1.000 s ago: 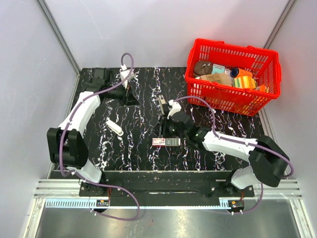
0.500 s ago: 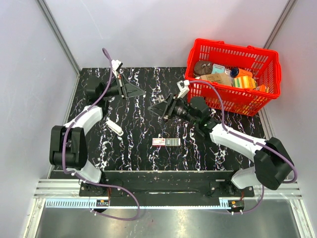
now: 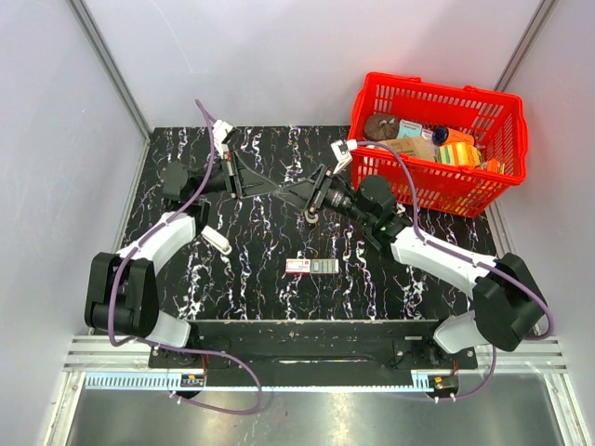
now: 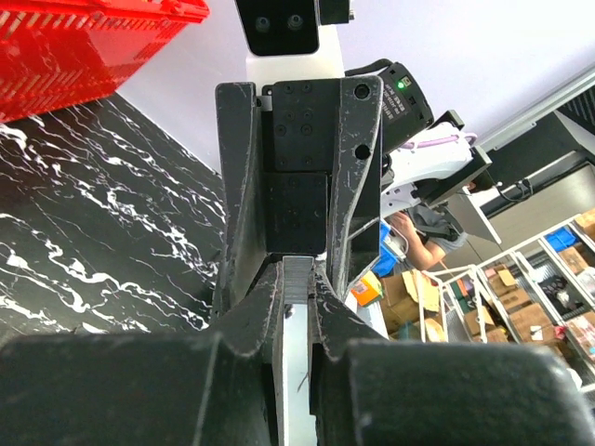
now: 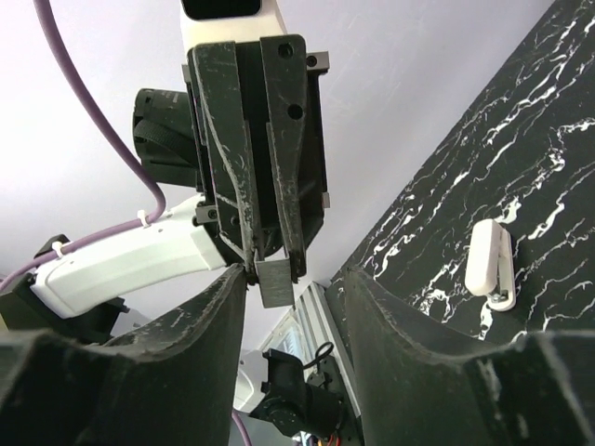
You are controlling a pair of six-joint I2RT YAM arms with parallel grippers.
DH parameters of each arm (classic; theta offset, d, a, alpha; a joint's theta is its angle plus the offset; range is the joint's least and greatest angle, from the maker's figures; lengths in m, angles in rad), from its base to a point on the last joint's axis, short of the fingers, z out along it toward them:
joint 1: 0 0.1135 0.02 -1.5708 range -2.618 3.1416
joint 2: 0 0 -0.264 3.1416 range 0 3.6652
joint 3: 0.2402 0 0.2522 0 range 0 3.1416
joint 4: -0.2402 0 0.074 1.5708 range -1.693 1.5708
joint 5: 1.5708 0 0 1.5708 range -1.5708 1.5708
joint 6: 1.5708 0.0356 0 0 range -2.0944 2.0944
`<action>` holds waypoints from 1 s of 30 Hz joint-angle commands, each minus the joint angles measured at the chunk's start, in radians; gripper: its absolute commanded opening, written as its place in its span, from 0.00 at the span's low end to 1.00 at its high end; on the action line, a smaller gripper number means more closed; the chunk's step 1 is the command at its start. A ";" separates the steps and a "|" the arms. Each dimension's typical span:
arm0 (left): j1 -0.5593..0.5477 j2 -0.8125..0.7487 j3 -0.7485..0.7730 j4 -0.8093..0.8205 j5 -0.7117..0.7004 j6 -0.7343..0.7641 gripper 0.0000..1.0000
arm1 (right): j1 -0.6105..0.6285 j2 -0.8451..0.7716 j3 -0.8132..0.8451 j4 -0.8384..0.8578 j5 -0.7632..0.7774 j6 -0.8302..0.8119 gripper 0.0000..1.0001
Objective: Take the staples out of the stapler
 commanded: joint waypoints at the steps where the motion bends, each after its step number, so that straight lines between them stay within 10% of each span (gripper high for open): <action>1: -0.002 -0.044 -0.004 -0.055 -0.027 0.093 0.04 | -0.005 0.009 0.062 0.054 -0.002 0.000 0.51; 30: 0.036 -0.041 0.016 -0.068 -0.036 0.102 0.04 | -0.005 0.004 0.027 0.087 -0.011 0.035 0.41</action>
